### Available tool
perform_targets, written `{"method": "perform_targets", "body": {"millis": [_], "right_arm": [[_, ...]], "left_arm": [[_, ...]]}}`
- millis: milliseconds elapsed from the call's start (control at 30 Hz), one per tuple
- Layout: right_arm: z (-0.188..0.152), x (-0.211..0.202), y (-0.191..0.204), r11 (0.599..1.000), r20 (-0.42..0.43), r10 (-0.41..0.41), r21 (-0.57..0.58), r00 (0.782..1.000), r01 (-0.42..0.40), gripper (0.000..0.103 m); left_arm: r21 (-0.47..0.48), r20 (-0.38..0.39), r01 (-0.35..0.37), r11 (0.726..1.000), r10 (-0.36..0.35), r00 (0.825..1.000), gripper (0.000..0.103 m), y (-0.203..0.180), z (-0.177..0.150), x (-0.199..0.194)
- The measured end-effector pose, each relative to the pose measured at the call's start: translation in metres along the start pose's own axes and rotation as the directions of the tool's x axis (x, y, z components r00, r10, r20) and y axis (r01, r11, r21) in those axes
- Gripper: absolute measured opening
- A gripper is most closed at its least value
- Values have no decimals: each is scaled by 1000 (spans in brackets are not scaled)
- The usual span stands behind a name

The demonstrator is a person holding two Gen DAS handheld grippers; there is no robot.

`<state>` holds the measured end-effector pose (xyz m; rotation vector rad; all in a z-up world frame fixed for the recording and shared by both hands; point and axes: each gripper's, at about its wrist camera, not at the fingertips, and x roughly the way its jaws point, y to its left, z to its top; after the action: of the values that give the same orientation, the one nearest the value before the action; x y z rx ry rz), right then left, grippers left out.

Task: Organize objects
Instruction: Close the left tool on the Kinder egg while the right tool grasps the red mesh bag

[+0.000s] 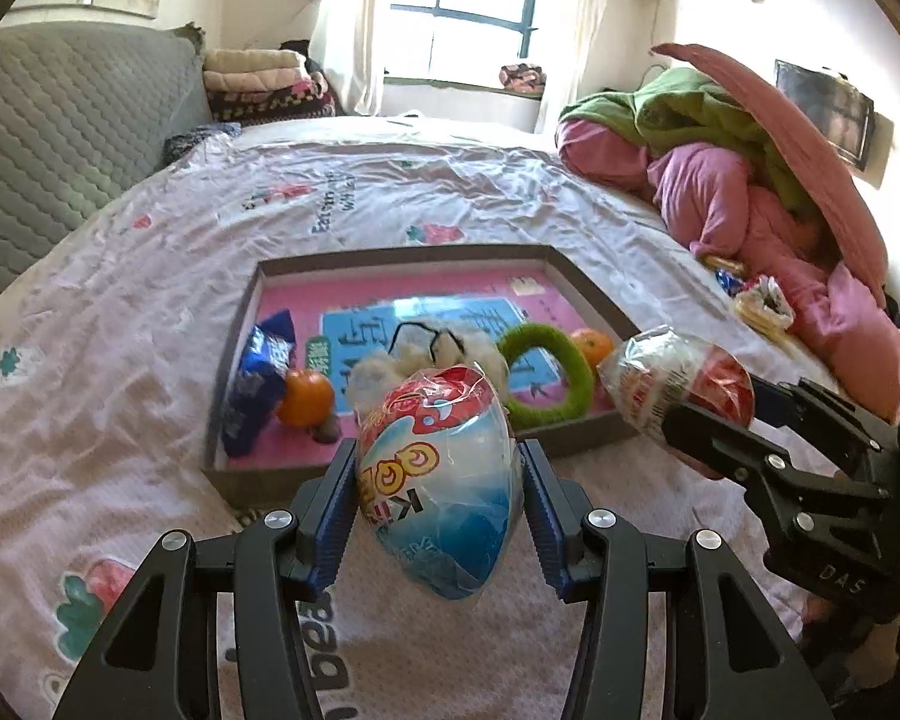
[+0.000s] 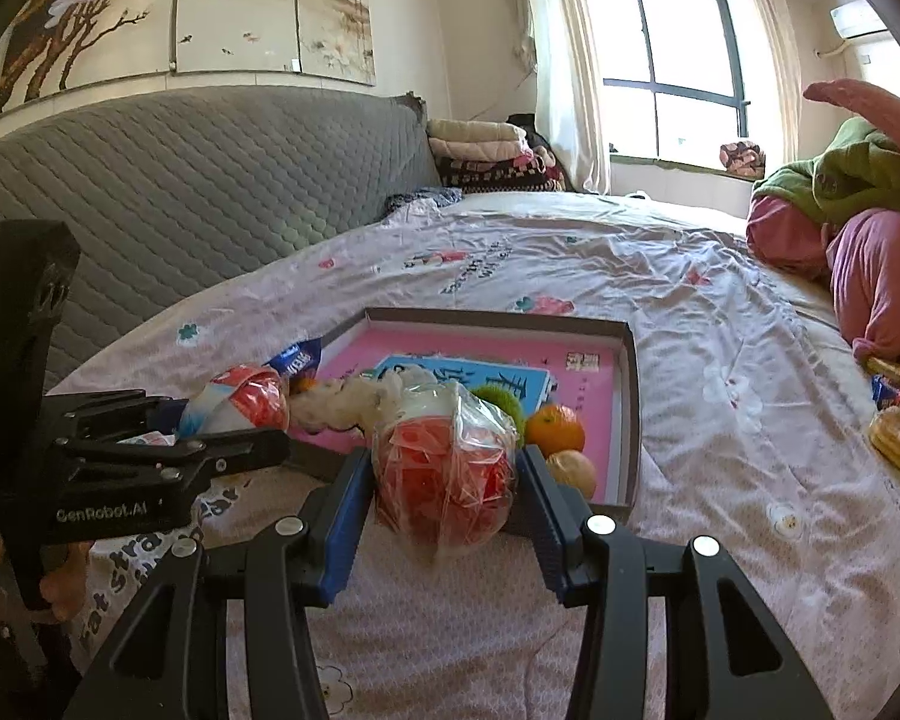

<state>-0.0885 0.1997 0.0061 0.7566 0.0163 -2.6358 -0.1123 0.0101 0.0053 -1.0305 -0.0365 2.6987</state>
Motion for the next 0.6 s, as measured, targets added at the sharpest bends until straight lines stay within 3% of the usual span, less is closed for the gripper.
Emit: {"method": "perform_targets", "body": {"millis": [600], "right_arm": [[40, 4, -1, 998, 86, -33, -46, 996, 37, 49]], "left_arm": [[18, 50, -47, 999, 46, 998, 53, 11, 38, 7]]}}
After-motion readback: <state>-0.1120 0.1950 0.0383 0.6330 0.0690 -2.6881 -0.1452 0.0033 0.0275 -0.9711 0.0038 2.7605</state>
